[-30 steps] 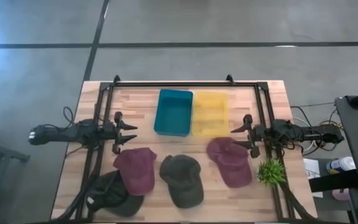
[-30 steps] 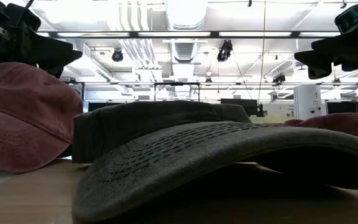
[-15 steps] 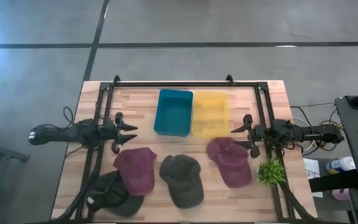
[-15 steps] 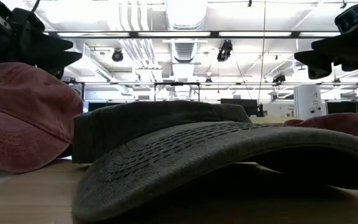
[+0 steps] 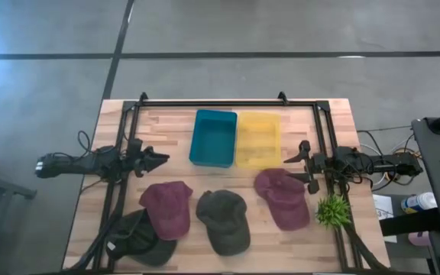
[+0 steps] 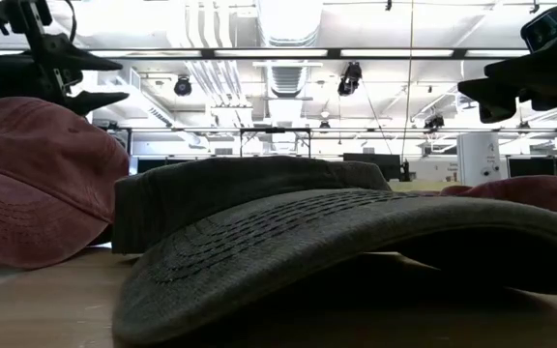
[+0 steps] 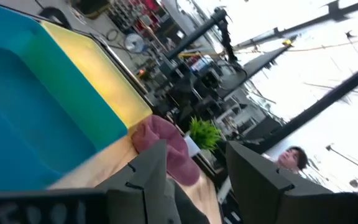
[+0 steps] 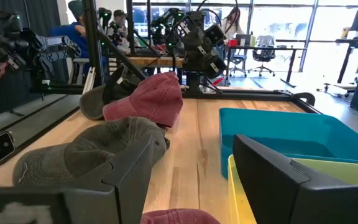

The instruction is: Pick & Place hat

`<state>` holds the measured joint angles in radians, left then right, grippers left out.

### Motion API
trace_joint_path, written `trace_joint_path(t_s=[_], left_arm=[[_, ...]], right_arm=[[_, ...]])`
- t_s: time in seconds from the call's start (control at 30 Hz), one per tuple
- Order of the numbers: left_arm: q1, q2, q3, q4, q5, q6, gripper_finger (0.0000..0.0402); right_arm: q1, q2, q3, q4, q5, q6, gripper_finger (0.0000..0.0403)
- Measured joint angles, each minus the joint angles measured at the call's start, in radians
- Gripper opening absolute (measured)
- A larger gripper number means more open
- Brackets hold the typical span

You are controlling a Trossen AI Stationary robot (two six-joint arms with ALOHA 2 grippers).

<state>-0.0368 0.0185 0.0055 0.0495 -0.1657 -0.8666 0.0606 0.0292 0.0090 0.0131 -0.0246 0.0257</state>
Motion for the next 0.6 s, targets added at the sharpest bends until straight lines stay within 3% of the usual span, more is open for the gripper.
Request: trace_joint_path(t_s=[0.6], left_arm=[[0.0, 0.005, 0.0, 0.0, -0.011, 0.0, 0.0161]], right_arm=[[0.0, 0.0, 0.0, 0.0, 0.0, 0.0, 0.0219]])
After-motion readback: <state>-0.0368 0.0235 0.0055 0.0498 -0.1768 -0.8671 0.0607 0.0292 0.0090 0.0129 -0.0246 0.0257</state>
